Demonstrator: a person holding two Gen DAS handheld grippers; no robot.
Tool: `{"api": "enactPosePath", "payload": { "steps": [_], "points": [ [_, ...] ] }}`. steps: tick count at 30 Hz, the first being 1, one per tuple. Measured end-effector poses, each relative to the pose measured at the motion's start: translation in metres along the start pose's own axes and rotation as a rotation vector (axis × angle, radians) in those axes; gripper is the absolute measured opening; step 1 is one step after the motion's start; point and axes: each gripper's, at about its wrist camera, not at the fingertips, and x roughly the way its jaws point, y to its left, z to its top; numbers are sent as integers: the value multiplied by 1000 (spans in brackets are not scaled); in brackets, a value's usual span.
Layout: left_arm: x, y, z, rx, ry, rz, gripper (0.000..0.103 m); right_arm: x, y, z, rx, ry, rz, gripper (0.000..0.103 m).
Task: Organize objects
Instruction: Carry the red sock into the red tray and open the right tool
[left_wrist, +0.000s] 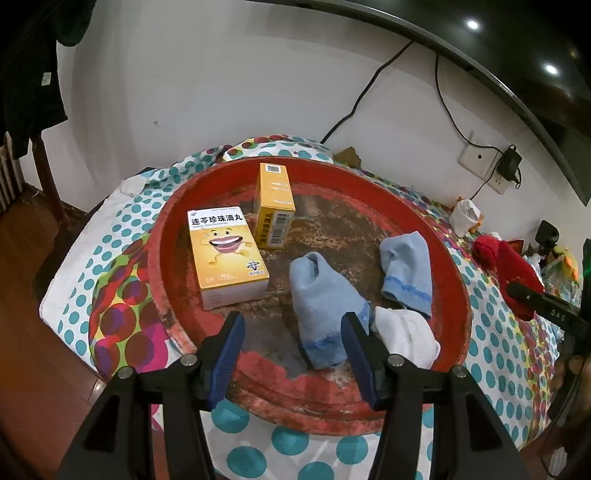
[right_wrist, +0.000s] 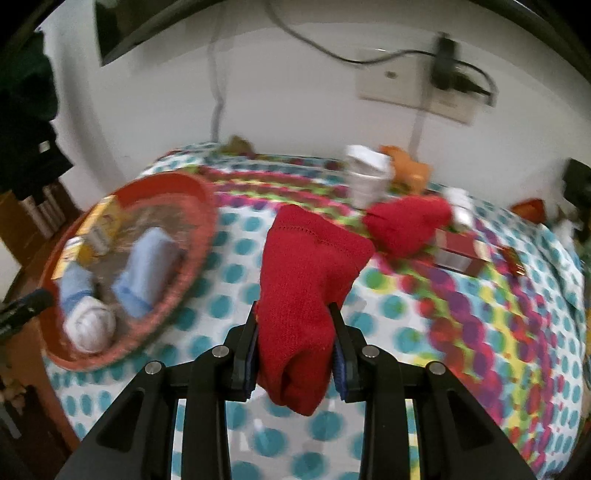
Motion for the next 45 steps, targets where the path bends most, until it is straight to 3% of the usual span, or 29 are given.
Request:
{"api": "enactPosePath", "payload": {
  "steps": [20, 26, 32, 34, 45],
  "points": [
    [-3, 12, 3, -43, -13, 12, 56, 22, 144, 16, -179, 32, 191, 30],
    [-5, 13, 3, -46, -22, 8, 56, 38, 171, 14, -222, 58, 196, 30],
    [-3, 11, 2, -38, -16, 13, 56, 55, 174, 13, -222, 82, 177, 32],
    [-3, 10, 2, -37, -16, 12, 56, 56, 171, 14, -207, 80, 171, 39],
    [-1, 5, 1, -14, -13, 22, 56, 38, 157, 8, -210, 61, 183, 49]
  ]
}}
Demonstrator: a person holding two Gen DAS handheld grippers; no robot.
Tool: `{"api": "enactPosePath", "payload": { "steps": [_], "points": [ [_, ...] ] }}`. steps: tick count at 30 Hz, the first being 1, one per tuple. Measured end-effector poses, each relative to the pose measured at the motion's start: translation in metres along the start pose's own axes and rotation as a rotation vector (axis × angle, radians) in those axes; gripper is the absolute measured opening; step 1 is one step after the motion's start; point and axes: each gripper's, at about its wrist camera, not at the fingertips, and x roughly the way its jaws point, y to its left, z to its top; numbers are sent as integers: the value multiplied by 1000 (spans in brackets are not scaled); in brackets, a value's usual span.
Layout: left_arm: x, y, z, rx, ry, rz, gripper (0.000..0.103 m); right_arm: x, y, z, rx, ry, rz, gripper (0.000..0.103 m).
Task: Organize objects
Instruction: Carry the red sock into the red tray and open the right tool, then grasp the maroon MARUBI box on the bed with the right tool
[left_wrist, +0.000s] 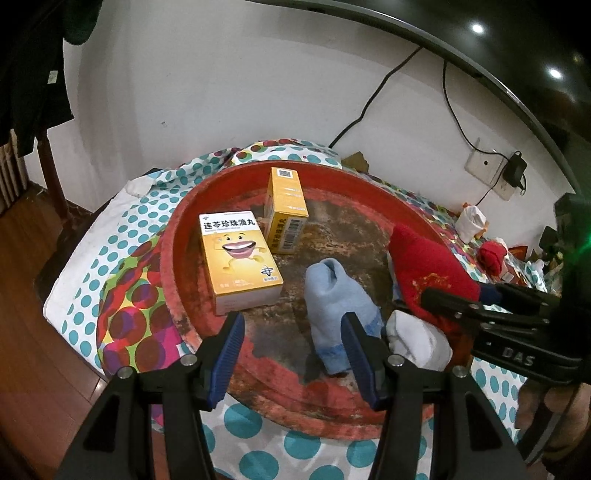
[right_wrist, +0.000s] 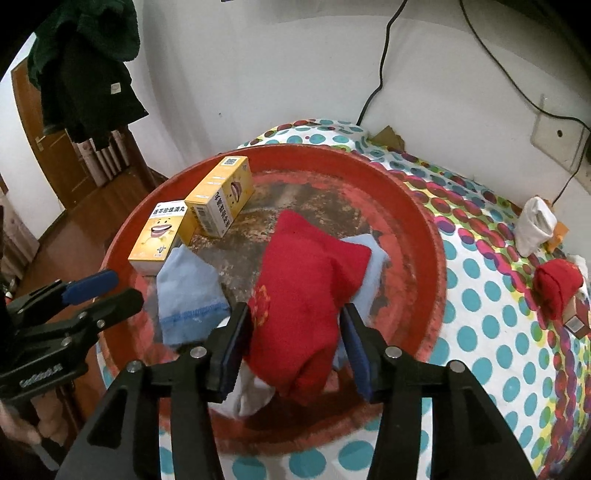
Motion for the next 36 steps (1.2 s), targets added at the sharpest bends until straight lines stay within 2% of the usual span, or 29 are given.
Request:
{"api": "enactPosePath", "payload": {
  "steps": [6, 11, 20, 25, 29, 31, 36],
  "points": [
    [2, -5, -2, 21, 4, 7, 56, -22, -15, -11, -5, -21, -20, 55],
    [1, -9, -3, 40, -3, 10, 56, -39, -54, -27, 40, -47, -82, 57],
    [5, -17, -6, 78, 6, 8, 56, -51, -200, -68, 274, -16, -318, 57],
    [8, -21, -8, 91, 13, 0, 56, -56, -262, -79, 381, -14, -392, 59],
    [6, -26, -10, 109, 2, -13, 56, -49, -284, -73, 393, -14, -431, 66],
    [4, -29, -10, 115, -15, -25, 56, -43, -292, -69, 388, -16, -437, 75],
    [6, -43, -15, 180, -20, -42, 56, -25, -301, -53, 388, -6, -433, 77]
  ]
}}
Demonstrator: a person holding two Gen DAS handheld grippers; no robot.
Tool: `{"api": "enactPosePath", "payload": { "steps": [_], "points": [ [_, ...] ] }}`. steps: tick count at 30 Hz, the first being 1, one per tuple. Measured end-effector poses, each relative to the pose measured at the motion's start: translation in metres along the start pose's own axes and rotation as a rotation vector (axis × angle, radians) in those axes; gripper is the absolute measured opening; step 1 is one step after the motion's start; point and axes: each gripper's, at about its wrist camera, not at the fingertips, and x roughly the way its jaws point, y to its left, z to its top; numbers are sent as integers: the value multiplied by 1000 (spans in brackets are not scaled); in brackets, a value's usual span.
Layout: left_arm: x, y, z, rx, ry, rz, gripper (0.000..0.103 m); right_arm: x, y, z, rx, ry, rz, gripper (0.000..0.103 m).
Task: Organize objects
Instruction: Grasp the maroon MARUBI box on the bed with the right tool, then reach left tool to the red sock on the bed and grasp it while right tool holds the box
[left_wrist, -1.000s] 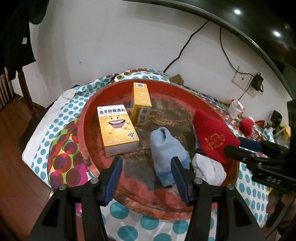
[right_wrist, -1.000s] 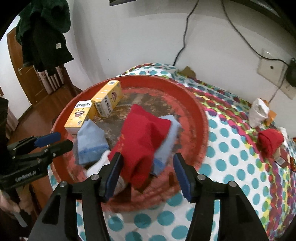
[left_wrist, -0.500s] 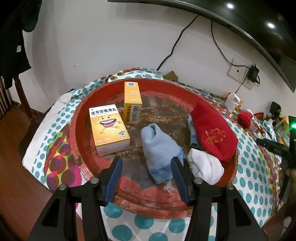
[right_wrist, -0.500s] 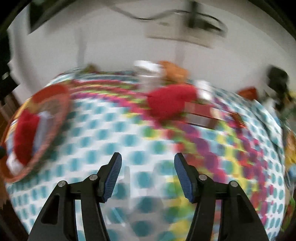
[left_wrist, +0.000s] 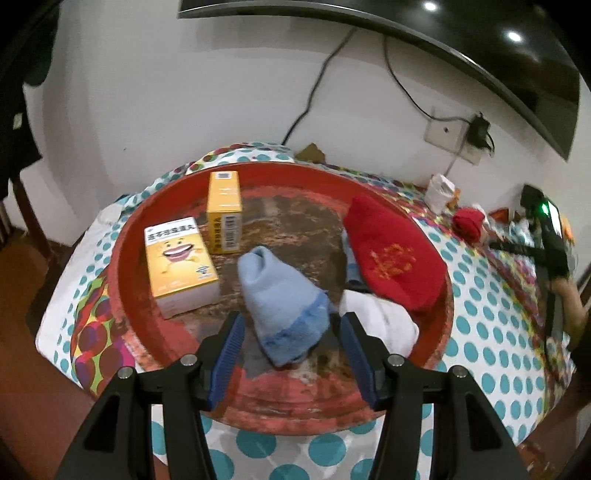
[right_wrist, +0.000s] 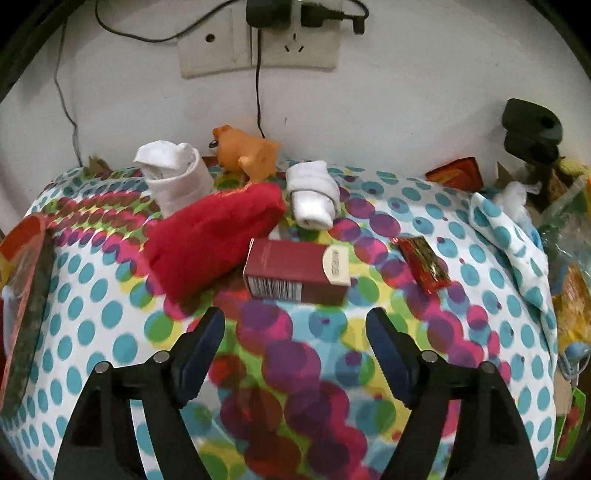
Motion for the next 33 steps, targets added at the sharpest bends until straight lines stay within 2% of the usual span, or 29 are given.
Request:
{"api": "enactPosePath", "payload": {
  "steps": [5, 8, 9, 11, 22, 29, 33],
  "points": [
    [2, -12, -3, 51, 0, -8, 56, 16, -2, 9, 19, 5, -10, 77],
    [1, -12, -3, 52, -5, -9, 56, 20, -3, 11, 13, 6, -16, 73],
    [0, -12, -3, 49, -7, -11, 56, 23, -3, 11, 10, 15, -8, 64],
    [1, -10, -3, 39, -6, -19, 56, 23, -4, 10, 8, 16, -1, 61],
    [4, -9, -3, 24, 4, -10, 56, 17, -5, 6, 16, 15, 2, 60],
    [2, -10, -3, 17, 7, -13, 56, 2, -17, -13, 24, 14, -1, 60],
    [-2, -17, -3, 54, -4, -10, 56, -8, -31, -26, 33, 15, -9, 60]
  ]
}}
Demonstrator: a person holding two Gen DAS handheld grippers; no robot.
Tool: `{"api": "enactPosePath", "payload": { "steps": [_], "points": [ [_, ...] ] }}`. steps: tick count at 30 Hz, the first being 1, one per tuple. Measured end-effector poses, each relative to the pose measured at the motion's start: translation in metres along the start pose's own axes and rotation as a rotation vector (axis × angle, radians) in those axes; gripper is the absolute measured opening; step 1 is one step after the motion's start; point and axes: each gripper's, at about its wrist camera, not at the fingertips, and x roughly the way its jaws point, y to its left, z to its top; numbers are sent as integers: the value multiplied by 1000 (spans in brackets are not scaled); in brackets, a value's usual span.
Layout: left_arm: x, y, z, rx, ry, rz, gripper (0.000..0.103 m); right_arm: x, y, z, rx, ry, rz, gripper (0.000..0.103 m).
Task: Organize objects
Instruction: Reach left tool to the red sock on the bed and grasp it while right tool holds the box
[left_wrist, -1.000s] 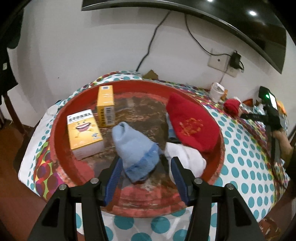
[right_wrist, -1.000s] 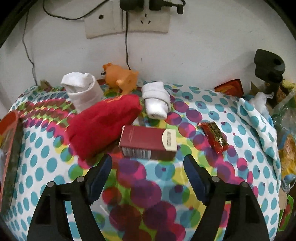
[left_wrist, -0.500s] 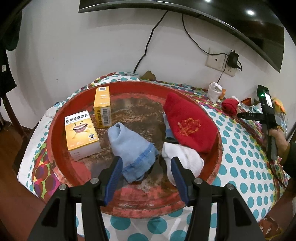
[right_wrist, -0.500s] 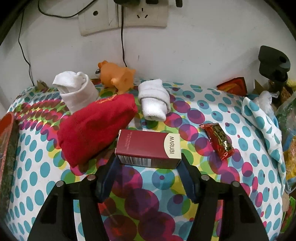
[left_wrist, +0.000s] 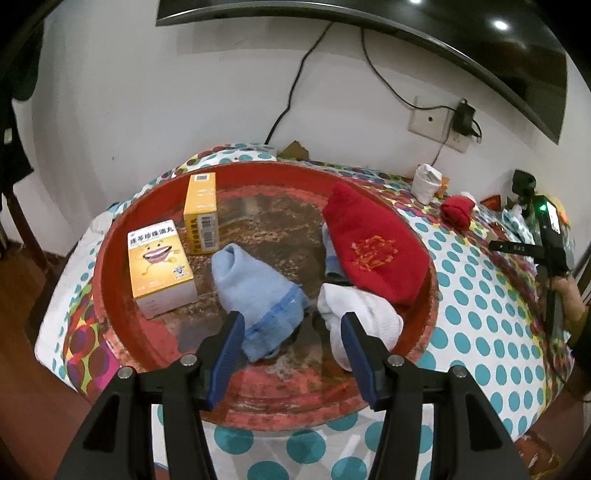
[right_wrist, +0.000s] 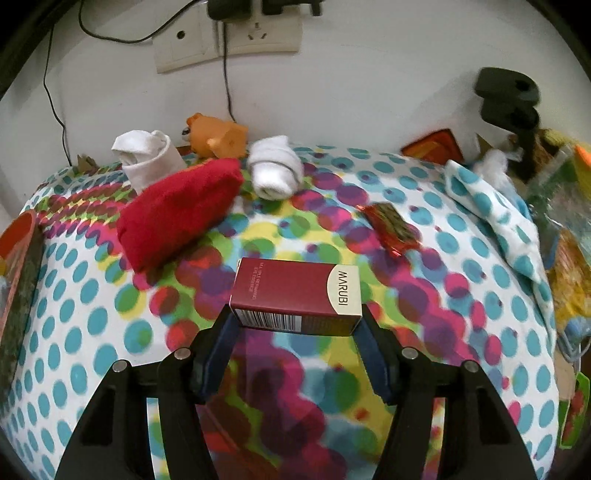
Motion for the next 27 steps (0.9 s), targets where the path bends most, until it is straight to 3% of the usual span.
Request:
{"api": "enactPosePath", "payload": {
  "steps": [4, 12, 17, 27],
  "points": [
    [-4, -9, -1, 55, -11, 21, 56, -9, -12, -10, -1, 0, -2, 60],
    [-13, -38, -1, 114, 4, -5, 56, -23, -32, -28, -9, 0, 5, 60],
    [-23, -65, 2, 180, -17, -25, 56, -28, -42, -34, -20, 0, 9, 60],
    [-12, -120, 16, 257, 27, -93, 56, -32, -56, -40, -21, 0, 16, 61]
  ]
}}
